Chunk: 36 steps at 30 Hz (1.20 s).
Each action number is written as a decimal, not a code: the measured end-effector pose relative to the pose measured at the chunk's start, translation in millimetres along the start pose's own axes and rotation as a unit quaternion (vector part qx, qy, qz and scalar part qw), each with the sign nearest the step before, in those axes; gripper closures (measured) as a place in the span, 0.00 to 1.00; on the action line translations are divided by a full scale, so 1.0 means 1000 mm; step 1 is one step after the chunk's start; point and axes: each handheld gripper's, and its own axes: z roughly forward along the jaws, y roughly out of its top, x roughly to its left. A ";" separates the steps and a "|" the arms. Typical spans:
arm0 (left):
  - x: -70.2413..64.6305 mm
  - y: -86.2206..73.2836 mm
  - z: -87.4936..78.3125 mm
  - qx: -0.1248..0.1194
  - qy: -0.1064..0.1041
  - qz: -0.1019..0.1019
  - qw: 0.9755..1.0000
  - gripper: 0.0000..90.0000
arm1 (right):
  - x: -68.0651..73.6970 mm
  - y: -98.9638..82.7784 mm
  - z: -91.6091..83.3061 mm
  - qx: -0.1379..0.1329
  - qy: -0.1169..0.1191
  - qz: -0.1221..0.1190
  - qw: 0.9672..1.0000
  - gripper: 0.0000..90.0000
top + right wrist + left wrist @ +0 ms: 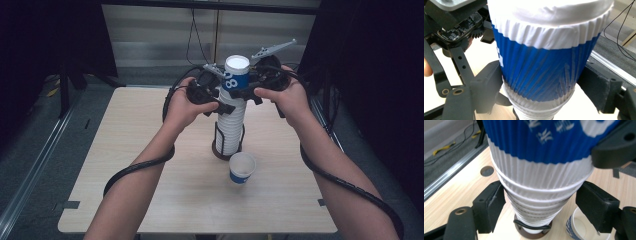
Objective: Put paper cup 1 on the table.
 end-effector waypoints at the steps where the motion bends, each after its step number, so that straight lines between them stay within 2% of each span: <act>1: 0.001 -0.001 0.000 -0.006 -0.001 -0.001 1.000 0.27 | 0.000 0.000 0.000 0.000 0.000 -0.001 1.000 0.23; 4: 0.001 -0.003 0.000 -0.011 -0.003 -0.004 1.000 0.27 | 0.000 0.000 0.001 -0.004 0.000 -0.001 1.000 0.23; 6: 0.003 -0.004 -0.001 -0.014 -0.007 -0.013 1.000 0.27 | 0.000 0.000 0.001 -0.002 0.001 -0.001 1.000 0.23; 9: 0.002 -0.003 0.000 -0.018 -0.003 -0.019 1.000 0.20 | 0.000 0.000 0.001 0.000 0.000 -0.003 1.000 0.23; 11: 0.003 -0.002 0.001 -0.019 -0.003 -0.012 1.000 0.17 | 0.001 0.000 0.001 -0.001 -0.001 -0.002 1.000 0.23; 13: 0.002 0.000 0.001 -0.033 -0.006 -0.015 0.999 0.18 | 0.001 -0.001 0.001 -0.006 -0.001 0.000 1.000 0.22; 16: 0.001 0.003 0.000 -0.034 -0.002 -0.014 0.999 0.17 | 0.001 -0.002 0.002 -0.011 -0.004 -0.003 1.000 0.22; 20: 0.001 0.004 0.002 -0.040 0.000 -0.015 0.999 0.16 | 0.003 -0.003 0.003 -0.009 -0.010 -0.012 1.000 0.21; 22: -0.001 0.004 0.004 -0.043 0.002 -0.013 0.999 0.15 | 0.004 -0.006 0.007 0.001 -0.013 -0.015 1.000 0.18; 26: -0.002 0.005 0.004 -0.037 0.003 -0.008 0.999 0.16 | 0.004 -0.006 0.009 -0.014 -0.015 -0.001 1.000 0.18; 30: -0.001 0.006 0.003 -0.032 0.003 -0.007 0.999 0.16 | 0.005 -0.003 0.011 -0.010 -0.019 0.008 1.000 0.19; 33: -0.002 0.004 0.004 -0.039 0.003 -0.008 0.999 0.16 | 0.005 -0.001 0.010 -0.009 -0.019 0.026 0.999 0.19; 36: -0.001 0.003 0.003 -0.040 0.002 -0.007 0.999 0.16 | 0.006 0.001 0.009 -0.012 -0.022 0.022 0.999 0.20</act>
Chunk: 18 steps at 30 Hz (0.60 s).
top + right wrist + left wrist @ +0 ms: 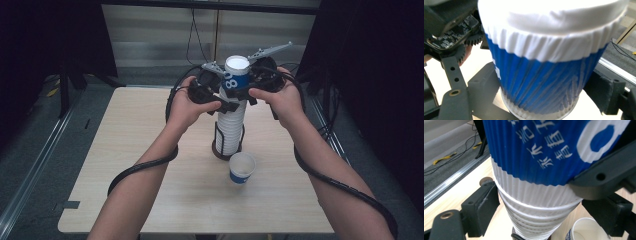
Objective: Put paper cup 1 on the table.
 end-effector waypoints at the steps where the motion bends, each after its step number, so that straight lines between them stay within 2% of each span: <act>1: 0.000 0.000 0.000 0.001 -0.001 -0.001 1.000 0.16 | 0.000 0.001 -0.001 -0.002 -0.001 0.003 1.000 0.21; 18: 0.000 -0.001 0.001 0.006 -0.002 -0.006 1.000 0.16 | 0.002 0.003 -0.003 -0.002 -0.009 -0.001 1.000 0.22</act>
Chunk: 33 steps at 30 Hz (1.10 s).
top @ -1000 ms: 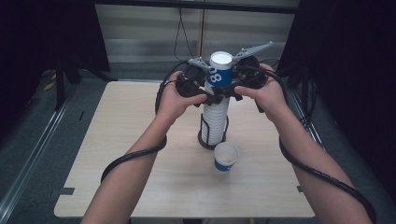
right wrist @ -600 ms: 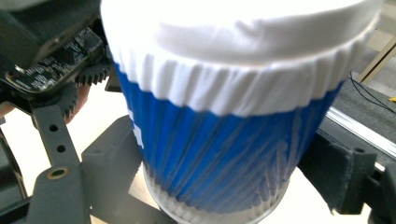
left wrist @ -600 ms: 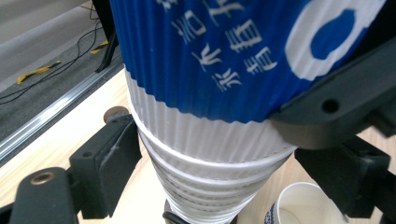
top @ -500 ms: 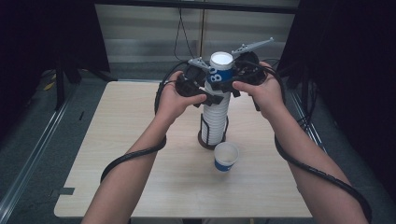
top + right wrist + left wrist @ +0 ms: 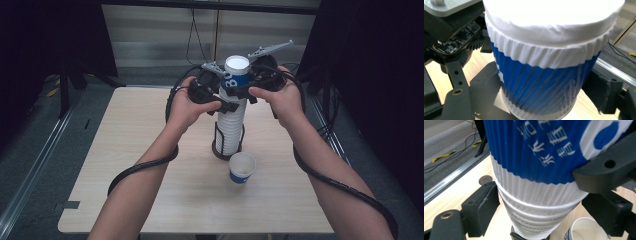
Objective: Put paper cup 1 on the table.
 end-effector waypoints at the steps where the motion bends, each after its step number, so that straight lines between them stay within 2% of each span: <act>1: 0.000 0.000 0.001 0.017 -0.002 -0.001 1.000 0.16 | 0.000 0.000 0.000 -0.001 0.000 0.000 1.000 0.22; 2: -0.002 -0.002 0.003 0.018 0.008 0.015 1.000 0.20 | 0.000 0.000 0.000 0.000 0.000 -0.001 1.000 0.22; 5: -0.001 -0.002 0.002 0.015 0.004 0.001 1.000 0.20 | 0.001 0.001 0.000 0.003 -0.001 -0.005 1.000 0.22; 7: 0.001 -0.005 0.002 0.004 0.001 0.001 1.000 0.20 | 0.002 0.001 0.000 0.002 -0.004 -0.005 1.000 0.22; 18: 0.002 -0.010 -0.002 -0.012 0.003 0.003 1.000 0.18 | 0.001 0.000 0.001 -0.004 0.002 -0.009 1.000 0.22; 21: 0.002 -0.010 -0.005 -0.020 0.006 0.026 0.999 0.18 | 0.001 0.000 0.001 -0.005 0.001 -0.010 1.000 0.22; 22: 0.002 -0.009 -0.005 -0.032 0.004 0.020 0.999 0.17 | 0.000 0.000 0.002 -0.008 0.003 -0.012 1.000 0.22; 23: 0.002 -0.008 -0.005 -0.046 0.001 0.005 0.999 0.17 | 0.000 0.000 0.002 -0.007 0.002 -0.010 1.000 0.22; 25: 0.002 -0.006 -0.006 -0.056 -0.002 -0.010 0.998 0.17 | 0.000 -0.001 0.002 -0.011 0.002 -0.010 1.000 0.22; 27: 0.001 -0.005 -0.003 -0.038 0.004 0.006 0.999 0.17 | 0.000 -0.002 0.002 -0.014 0.001 -0.009 1.000 0.22; 29: 0.001 -0.006 0.000 -0.035 0.005 0.008 0.999 0.15 | 0.001 -0.002 0.002 -0.013 0.000 -0.008 1.000 0.22; 33: 0.001 -0.008 0.004 -0.044 0.002 0.009 0.999 0.14 | 0.000 -0.003 0.001 -0.015 0.000 -0.008 1.000 0.22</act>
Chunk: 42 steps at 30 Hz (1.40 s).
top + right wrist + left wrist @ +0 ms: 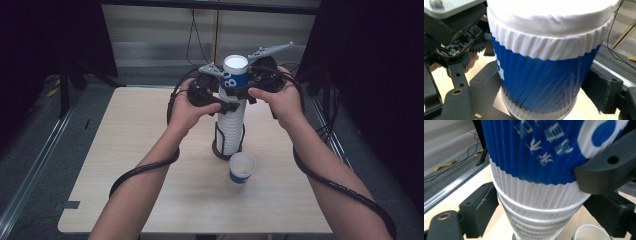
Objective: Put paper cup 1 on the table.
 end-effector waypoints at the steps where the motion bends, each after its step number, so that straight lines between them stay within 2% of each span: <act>1: 0.000 0.000 0.000 0.001 0.000 -0.003 1.000 0.15 | 0.000 0.000 0.000 0.000 0.000 0.000 1.000 0.22; 4: 0.000 0.002 0.001 0.017 -0.006 -0.017 1.000 0.15 | 0.001 0.000 -0.001 0.001 -0.002 -0.001 1.000 0.22; 6: -0.001 0.002 0.001 0.028 0.002 -0.003 1.000 0.17 | 0.001 0.000 -0.001 0.001 -0.004 -0.002 1.000 0.22; 8: -0.001 0.002 0.001 0.030 0.003 -0.001 1.000 0.18 | 0.002 0.001 -0.001 0.002 -0.006 0.000 1.000 0.22; 12: 0.000 -0.001 0.001 0.018 0.000 -0.005 1.000 0.18 | 0.002 0.001 -0.001 0.002 -0.007 0.001 1.000 0.22; 25: -0.001 -0.001 0.001 0.022 -0.001 -0.003 1.000 0.19 | 0.002 0.005 -0.002 0.016 -0.006 -0.003 1.000 0.22; 42: 0.000 -0.002 0.001 0.021 -0.008 -0.008 1.000 0.19 | 0.001 0.010 -0.009 0.001 -0.002 0.001 1.000 0.25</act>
